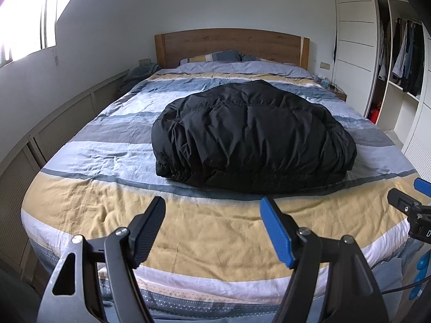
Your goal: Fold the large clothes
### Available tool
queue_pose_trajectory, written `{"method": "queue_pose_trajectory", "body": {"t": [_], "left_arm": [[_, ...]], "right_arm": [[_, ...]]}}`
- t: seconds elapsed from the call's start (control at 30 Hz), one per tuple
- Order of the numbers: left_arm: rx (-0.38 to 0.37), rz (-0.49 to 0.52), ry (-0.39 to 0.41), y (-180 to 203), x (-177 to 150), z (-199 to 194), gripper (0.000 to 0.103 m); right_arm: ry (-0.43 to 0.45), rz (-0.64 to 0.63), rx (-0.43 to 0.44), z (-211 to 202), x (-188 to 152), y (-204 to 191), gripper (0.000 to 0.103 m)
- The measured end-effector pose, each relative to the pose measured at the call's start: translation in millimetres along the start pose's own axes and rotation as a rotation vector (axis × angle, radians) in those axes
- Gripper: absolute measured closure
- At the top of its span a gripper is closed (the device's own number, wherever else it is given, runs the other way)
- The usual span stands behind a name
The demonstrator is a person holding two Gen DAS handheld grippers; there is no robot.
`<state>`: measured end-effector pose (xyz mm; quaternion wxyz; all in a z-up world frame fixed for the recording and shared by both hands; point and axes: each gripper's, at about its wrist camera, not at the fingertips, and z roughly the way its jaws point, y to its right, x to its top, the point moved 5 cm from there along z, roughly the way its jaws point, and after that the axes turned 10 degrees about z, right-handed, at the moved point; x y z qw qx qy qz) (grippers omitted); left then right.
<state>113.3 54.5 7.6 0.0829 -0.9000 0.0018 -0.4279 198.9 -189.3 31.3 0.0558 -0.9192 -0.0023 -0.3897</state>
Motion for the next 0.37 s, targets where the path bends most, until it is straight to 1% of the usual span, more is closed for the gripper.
{"method": "queue_pose_trajectory", "body": {"t": [0.37], "left_arm": [[-0.004,-0.02,-0.032,-6.5,-3.9,9.9,0.032]], "right_arm": [[-0.008,0.009,-0.004,4.8,-1.2,4.2,0.0]]}}
